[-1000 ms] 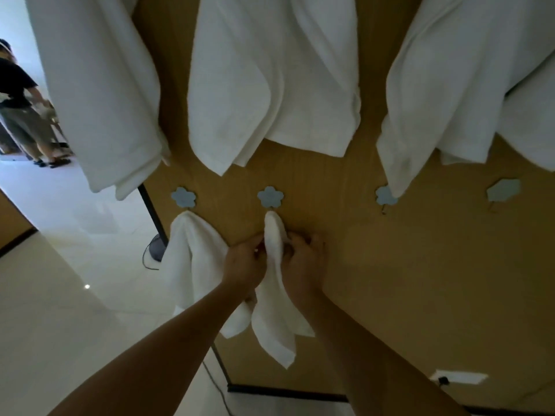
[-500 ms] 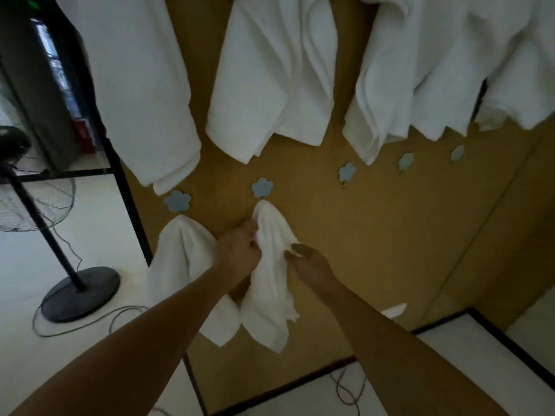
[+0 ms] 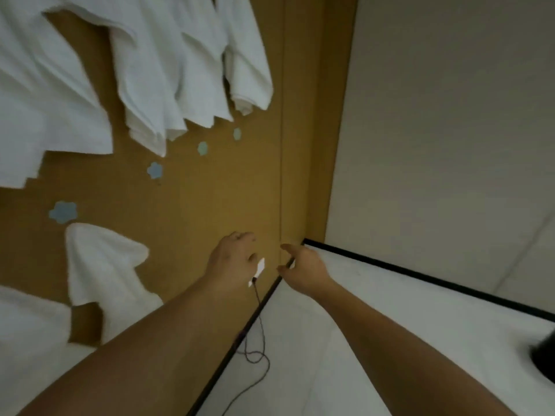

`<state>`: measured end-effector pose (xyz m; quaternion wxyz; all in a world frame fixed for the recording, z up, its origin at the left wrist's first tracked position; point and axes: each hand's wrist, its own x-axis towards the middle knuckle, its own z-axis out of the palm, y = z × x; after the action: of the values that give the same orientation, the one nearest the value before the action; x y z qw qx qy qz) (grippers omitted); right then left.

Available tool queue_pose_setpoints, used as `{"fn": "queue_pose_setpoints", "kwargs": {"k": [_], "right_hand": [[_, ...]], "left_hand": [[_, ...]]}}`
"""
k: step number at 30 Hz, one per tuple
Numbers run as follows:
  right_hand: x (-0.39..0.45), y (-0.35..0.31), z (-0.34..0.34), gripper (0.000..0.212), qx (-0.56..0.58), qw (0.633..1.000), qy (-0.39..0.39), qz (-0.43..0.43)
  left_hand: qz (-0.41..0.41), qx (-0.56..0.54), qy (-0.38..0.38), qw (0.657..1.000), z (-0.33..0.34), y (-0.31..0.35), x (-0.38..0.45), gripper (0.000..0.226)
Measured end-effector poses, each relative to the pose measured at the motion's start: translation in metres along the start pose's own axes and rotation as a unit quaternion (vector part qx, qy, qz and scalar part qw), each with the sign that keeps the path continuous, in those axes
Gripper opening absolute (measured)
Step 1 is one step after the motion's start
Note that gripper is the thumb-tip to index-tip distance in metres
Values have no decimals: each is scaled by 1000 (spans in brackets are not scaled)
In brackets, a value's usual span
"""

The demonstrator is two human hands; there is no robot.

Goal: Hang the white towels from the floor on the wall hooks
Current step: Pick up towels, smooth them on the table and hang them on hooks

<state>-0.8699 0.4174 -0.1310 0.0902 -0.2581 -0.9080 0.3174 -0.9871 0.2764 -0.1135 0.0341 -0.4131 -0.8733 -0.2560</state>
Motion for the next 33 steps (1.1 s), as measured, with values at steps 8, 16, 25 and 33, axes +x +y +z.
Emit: {"fn": "queue_pose_setpoints", "kwargs": {"k": [8, 16, 25, 33], "right_hand": [[-174, 210, -134, 63, -58, 967, 143, 201], [-421, 389, -233, 65, -4, 874, 254, 414], [-646, 480, -271, 65, 58, 735, 337, 585], [-765, 558, -301, 65, 97, 621, 403, 665]], "left_hand": [[172, -36, -144, 974, 146, 248, -16, 48], [356, -2, -272, 894, 270, 523, -131, 58], [525, -27, -371, 765, 356, 742, -284, 55], [634, -32, -409, 656, 436, 895, -373, 55]]}}
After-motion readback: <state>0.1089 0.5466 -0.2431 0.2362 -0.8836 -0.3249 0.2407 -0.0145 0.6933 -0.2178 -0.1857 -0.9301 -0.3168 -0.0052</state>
